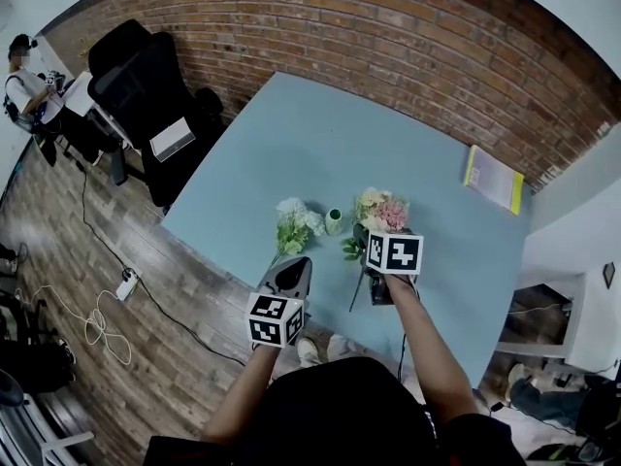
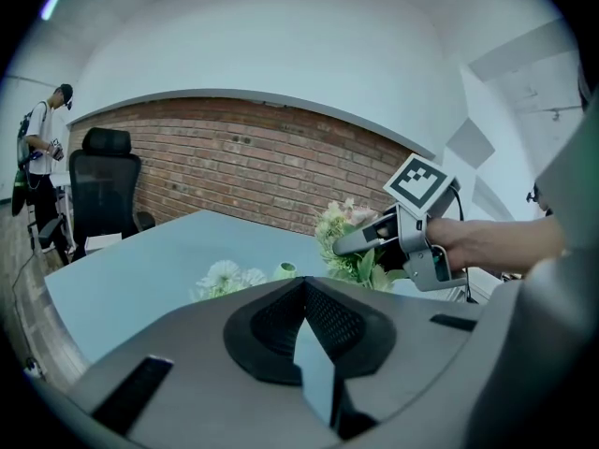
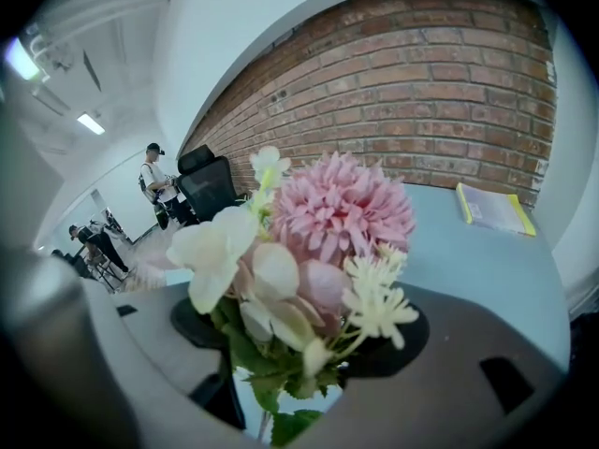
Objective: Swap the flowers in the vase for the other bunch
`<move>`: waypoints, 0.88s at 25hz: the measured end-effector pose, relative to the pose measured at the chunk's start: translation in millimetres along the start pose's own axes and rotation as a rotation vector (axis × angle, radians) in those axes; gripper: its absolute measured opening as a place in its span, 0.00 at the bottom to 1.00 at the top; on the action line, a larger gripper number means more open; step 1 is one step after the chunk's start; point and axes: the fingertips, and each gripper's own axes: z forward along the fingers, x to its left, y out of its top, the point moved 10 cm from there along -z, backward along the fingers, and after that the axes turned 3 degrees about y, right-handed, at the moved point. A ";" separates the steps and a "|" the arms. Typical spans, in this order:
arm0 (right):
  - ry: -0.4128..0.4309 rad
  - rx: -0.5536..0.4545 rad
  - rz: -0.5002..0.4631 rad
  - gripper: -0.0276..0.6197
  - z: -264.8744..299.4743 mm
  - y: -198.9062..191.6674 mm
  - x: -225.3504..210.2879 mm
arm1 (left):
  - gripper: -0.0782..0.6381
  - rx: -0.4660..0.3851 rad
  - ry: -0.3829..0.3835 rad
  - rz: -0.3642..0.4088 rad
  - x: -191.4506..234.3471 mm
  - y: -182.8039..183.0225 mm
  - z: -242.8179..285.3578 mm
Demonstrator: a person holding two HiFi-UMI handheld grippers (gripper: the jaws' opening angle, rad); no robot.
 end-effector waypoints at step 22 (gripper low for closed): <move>0.069 -0.271 -0.170 0.54 -35.4 117.7 53.0 | 0.12 -0.053 0.014 -0.008 2.7 14.4 -11.4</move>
